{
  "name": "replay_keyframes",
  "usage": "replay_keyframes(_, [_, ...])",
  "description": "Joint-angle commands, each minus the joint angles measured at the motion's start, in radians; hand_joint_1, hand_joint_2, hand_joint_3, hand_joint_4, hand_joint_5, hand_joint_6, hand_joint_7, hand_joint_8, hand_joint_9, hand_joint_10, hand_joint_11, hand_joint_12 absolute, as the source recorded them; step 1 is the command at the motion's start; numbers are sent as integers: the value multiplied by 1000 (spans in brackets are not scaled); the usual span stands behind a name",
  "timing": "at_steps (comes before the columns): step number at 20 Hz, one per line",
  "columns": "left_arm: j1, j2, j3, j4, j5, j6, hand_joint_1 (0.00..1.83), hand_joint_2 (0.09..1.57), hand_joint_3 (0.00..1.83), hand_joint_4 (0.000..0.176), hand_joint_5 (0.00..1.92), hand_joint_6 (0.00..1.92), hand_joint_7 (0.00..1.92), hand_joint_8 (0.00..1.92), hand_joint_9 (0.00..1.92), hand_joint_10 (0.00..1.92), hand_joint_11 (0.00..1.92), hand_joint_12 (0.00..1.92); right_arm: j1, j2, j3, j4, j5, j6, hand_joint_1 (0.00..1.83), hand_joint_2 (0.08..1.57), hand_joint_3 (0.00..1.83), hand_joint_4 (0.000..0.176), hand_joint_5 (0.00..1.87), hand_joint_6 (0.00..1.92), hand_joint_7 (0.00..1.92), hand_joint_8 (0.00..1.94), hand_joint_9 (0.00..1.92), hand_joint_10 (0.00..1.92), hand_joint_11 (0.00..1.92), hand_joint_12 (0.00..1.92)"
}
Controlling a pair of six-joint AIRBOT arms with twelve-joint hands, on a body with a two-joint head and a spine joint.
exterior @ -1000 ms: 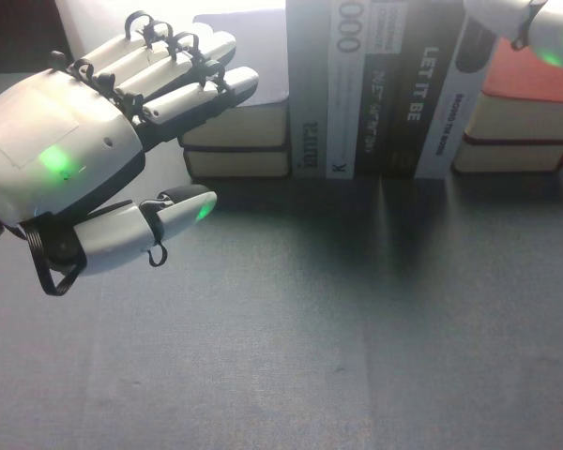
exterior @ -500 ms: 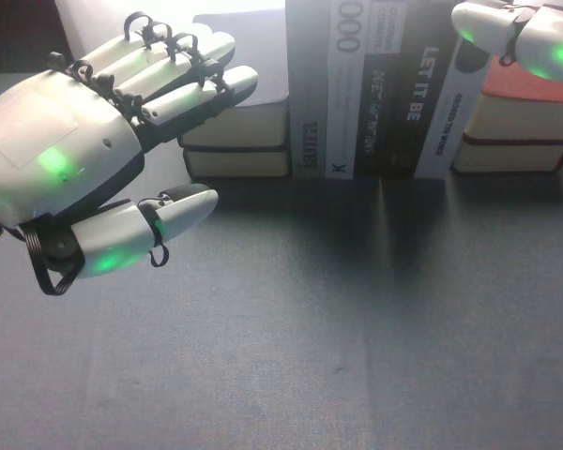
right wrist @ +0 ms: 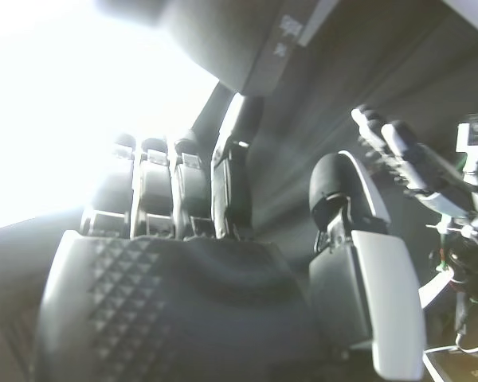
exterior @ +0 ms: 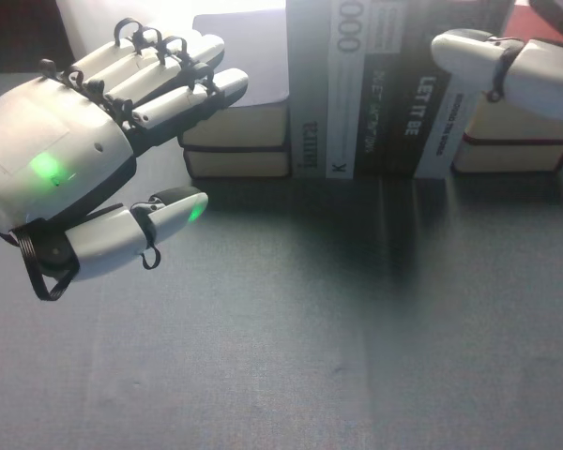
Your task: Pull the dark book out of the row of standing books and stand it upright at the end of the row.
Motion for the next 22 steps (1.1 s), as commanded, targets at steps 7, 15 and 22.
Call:
replay_keyframes(7, [0, 10, -10, -18, -135, 10, 236, 1456, 7, 0, 190, 5, 20, 7, 0, 0, 0, 0, -110, 54, -49, -89, 252, 175, 520, 1260, 2, 0, 627, 843, 176, 11, 0, 0, 0, 0])
replay_keyframes(15, [10, 17, -16, -35, -151, 20, 249, 1470, 2, 0, 173, 4, 0, 0, 0, 0, 0, 0, -216, 67, -73, -146, 289, 302, 373, 1268, 3, 0, 642, 818, 235, 25, 0, 0, 0, 0])
replay_keyframes(22, [11, 17, -17, -43, -154, 25, 415, 1442, 0, 0, 186, 3, 0, 0, 0, 0, 0, 0, -310, 96, -94, -256, 289, 454, 92, 1263, 0, 0, 607, 899, 224, 13, 0, 0, 0, 0])
